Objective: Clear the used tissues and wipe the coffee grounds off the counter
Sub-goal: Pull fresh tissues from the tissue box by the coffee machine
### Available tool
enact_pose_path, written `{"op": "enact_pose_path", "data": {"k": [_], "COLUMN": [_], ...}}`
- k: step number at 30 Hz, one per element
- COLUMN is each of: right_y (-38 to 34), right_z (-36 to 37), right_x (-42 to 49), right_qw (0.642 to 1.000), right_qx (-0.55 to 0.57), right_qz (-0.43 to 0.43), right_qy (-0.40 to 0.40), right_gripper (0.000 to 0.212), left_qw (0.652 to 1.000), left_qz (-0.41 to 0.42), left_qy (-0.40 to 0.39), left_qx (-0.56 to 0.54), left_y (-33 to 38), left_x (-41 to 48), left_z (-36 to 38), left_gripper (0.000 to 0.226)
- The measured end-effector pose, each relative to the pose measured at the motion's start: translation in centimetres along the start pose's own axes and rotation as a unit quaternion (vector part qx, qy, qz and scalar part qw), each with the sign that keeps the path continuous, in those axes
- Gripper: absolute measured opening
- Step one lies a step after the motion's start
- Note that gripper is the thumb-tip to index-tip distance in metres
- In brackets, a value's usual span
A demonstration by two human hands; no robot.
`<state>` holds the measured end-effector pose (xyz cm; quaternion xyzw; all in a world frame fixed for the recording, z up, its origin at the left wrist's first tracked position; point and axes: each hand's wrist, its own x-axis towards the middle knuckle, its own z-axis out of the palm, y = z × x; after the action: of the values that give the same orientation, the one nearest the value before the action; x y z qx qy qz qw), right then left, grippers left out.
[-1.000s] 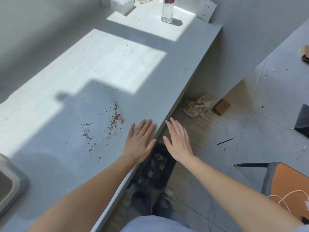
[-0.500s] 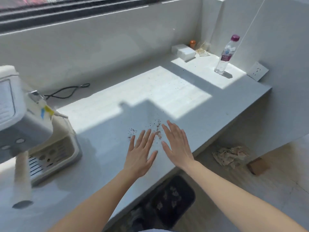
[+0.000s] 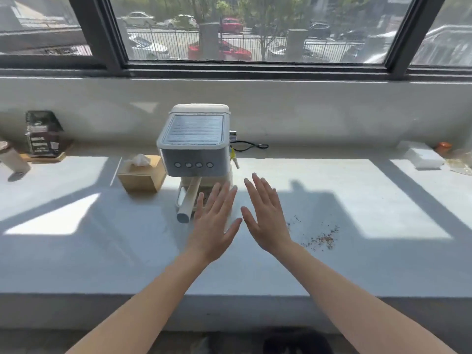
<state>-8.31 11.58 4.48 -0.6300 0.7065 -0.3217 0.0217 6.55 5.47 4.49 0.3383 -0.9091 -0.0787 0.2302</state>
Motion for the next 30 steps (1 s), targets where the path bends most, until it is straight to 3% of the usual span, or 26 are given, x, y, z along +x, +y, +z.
{"op": "enact_pose_path", "data": {"k": [8, 16, 24, 30], "right_y": [-10.1, -16.0, -16.4, -14.7], "right_z": [6.1, 14.1, 22.0, 26.2], "right_x": [7.0, 15.4, 23.3, 26.8], "right_qw": [0.992, 0.984, 0.98, 0.953], "right_qx": [0.046, 0.113, 0.178, 0.208], "right_qz": [-0.12, -0.129, 0.045, 0.2], "right_qy": [-0.011, -0.056, -0.079, -0.097], "right_gripper": [0.055, 0.056, 0.049, 0.047], "left_qw": [0.992, 0.989, 0.985, 0.981], "left_qz": [-0.101, -0.121, -0.17, -0.159], "left_qy": [0.069, 0.076, 0.014, -0.013], "left_qx": [0.029, 0.034, -0.023, -0.109], "left_y": [-10.3, -22.2, -33.6, -38.5], "left_x": [-1.7, 0.7, 4.0, 7.5], "left_z": [-7.0, -9.6, -9.1, -7.1], "left_gripper": [0.062, 0.061, 0.061, 0.049]}}
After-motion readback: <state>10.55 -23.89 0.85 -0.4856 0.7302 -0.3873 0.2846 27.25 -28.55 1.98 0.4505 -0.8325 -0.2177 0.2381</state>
